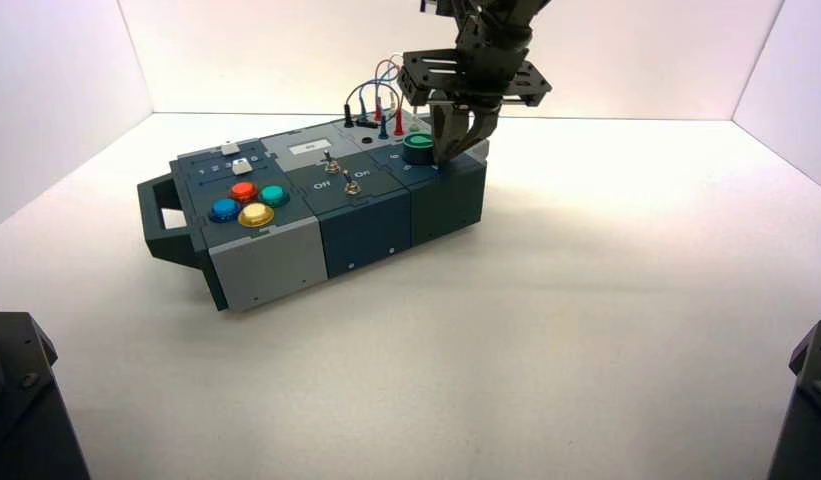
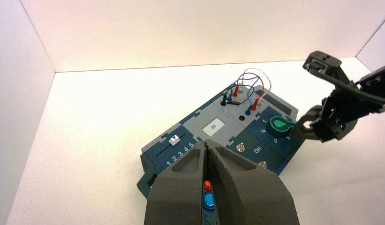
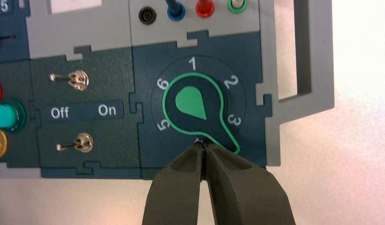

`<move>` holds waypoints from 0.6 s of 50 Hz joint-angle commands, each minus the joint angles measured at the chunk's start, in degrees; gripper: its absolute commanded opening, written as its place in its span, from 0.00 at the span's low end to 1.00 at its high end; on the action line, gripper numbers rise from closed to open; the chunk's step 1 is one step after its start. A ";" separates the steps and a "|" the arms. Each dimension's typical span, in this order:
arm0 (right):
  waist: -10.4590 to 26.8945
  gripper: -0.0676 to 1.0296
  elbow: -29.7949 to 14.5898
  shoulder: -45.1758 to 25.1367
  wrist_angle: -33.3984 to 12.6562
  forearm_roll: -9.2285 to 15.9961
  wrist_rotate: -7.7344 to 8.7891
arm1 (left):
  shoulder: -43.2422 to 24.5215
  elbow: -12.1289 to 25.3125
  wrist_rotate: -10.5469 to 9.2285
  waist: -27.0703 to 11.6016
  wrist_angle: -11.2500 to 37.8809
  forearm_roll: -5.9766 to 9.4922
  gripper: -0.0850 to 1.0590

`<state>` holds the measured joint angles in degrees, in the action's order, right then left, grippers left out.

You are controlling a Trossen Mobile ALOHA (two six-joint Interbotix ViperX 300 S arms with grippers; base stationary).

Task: Turn the knob to position 2.

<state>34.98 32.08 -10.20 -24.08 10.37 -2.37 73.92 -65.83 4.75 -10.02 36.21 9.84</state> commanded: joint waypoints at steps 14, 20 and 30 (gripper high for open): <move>-2.72 0.04 -2.29 1.14 -0.53 0.00 0.09 | 0.35 0.79 0.18 -0.26 -0.62 0.09 0.05; -2.72 0.04 -2.64 1.05 -0.62 0.00 0.09 | 0.79 0.79 0.18 -0.26 -0.62 0.09 0.05; -2.72 0.04 -3.52 0.79 -0.62 -0.09 0.09 | 0.70 0.79 0.18 -0.26 -0.62 0.09 0.05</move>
<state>32.34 30.41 -10.28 -24.96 10.28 -2.29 75.15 -65.83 4.75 -10.11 36.21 9.84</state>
